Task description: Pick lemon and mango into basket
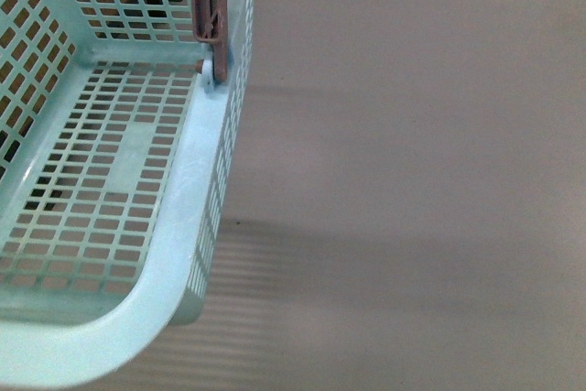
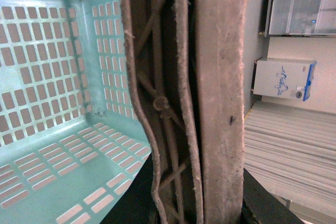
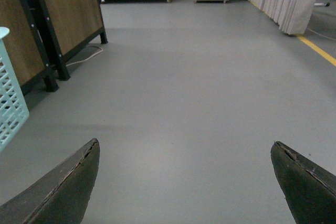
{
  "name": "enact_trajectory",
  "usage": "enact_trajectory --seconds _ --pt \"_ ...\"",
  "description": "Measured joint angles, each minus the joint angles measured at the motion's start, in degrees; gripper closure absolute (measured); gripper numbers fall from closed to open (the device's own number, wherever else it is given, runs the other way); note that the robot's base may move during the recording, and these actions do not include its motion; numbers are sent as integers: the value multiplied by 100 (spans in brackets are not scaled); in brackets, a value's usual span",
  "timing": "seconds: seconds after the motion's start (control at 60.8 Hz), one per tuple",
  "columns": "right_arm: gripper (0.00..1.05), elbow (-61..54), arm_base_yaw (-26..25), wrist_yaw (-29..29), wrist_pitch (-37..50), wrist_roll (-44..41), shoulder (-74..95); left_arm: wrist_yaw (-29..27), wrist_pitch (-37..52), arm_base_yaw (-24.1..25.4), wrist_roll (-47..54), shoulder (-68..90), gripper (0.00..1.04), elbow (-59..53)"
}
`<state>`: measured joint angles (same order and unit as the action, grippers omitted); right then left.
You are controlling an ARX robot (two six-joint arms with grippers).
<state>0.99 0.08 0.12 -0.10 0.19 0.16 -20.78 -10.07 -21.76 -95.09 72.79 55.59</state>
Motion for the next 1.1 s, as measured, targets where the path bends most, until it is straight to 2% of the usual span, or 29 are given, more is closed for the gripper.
enact_trajectory --seconds 0.296,1.102 --pt "9 0 0 -2 0 0 0 59 -599 -367 -271 -590 86 437" --pt "9 0 0 4 0 0 0 146 -621 -380 -160 -614 86 533"
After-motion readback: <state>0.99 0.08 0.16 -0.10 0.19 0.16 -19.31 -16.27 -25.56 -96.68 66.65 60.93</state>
